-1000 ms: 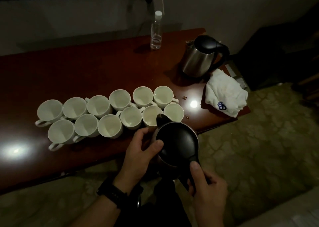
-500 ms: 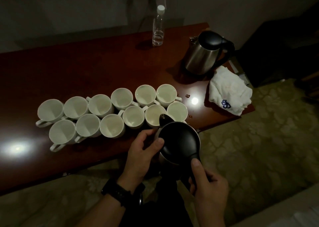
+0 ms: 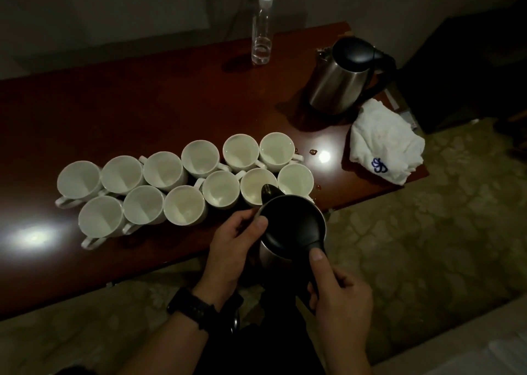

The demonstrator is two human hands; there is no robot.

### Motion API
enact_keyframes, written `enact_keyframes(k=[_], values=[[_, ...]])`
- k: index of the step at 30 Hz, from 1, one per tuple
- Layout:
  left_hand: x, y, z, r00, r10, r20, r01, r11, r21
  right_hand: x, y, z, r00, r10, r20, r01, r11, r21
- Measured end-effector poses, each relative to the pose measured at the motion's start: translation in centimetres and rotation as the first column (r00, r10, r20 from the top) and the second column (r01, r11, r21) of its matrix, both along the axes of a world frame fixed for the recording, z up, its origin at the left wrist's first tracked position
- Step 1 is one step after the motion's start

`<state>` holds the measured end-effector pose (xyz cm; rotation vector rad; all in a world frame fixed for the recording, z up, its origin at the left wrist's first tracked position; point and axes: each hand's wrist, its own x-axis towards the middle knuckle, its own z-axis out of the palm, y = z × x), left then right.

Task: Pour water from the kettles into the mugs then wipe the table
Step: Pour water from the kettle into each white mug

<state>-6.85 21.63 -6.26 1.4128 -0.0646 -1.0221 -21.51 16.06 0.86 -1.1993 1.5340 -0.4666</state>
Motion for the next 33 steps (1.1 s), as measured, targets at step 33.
enact_keyframes(k=[33], values=[[0.8,-1.4,0.1,0.981,0.043,-0.187,-0.046,0.999,-0.013,2.2,-1.5,2.2,0.992,0.127,-0.014,-0.125,0.985,0.118]])
